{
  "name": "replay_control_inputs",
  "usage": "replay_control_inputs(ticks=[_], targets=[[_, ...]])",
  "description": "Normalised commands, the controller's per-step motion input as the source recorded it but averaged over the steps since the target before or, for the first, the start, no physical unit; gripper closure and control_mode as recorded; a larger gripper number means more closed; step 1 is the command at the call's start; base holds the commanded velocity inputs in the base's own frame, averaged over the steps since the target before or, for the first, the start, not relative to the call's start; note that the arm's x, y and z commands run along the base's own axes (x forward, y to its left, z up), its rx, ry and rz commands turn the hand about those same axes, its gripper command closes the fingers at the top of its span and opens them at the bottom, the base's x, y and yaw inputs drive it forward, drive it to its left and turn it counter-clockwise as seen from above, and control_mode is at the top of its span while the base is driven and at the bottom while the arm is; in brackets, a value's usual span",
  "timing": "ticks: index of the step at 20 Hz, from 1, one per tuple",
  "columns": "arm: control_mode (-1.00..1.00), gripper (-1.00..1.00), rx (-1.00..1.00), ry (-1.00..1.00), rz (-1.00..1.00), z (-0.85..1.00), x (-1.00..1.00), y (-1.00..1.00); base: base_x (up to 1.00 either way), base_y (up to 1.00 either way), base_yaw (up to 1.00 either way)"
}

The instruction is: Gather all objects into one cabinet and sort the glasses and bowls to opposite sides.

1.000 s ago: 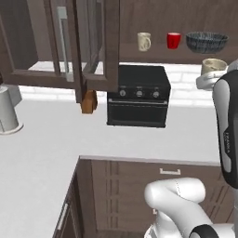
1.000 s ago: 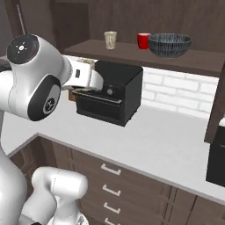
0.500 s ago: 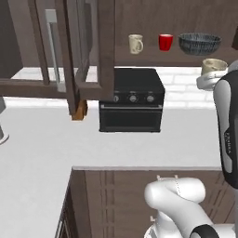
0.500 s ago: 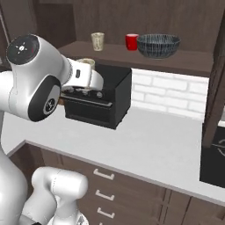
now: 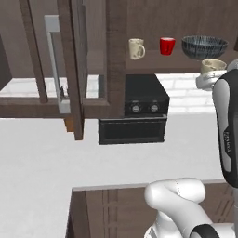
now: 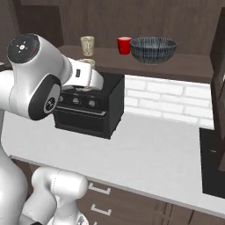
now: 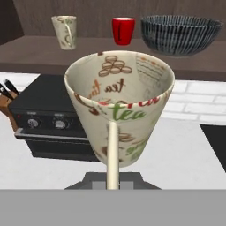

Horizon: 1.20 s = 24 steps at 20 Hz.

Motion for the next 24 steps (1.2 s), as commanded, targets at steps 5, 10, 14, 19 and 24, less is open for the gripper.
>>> replay_control_inputs(ticks=[5, 10, 14, 19, 24], targets=[[1.00, 1.00, 0.00, 0.00, 0.00, 0.00, 0.00, 0.00, 0.50, 0.17, -0.23], [1.00, 1.00, 0.00, 0.00, 0.00, 0.00, 0.00, 0.00, 0.43, 0.19, -0.12], [-1.00, 1.00, 0.00, 0.04, 0.13, 0.01, 0.39, 0.16, 0.00, 0.00, 0.00], [-1.00, 1.00, 0.00, -0.01, 0.30, 0.07, 0.38, 0.02, 0.00, 0.00, 0.00], [-1.00, 1.00, 0.00, 0.00, 0.15, 0.10, 0.57, 0.08, 0.00, 0.00, 0.00]])
